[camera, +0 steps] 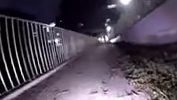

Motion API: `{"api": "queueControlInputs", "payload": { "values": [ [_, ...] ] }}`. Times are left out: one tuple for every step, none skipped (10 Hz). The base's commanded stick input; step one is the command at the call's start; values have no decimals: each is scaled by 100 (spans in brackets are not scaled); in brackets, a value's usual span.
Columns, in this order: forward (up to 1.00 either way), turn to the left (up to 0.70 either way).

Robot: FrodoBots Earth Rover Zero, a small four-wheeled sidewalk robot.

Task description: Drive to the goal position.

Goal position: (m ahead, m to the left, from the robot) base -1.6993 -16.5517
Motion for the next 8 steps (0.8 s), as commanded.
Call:
{"api": "queueControlInputs", "payload": {
  "values": [
    [50, 0],
    [50, 0],
    [50, 0],
    [50, 0],
    [50, -21],
    [50, -30],
    [50, 0],
    [50, 0]
  ]
}}
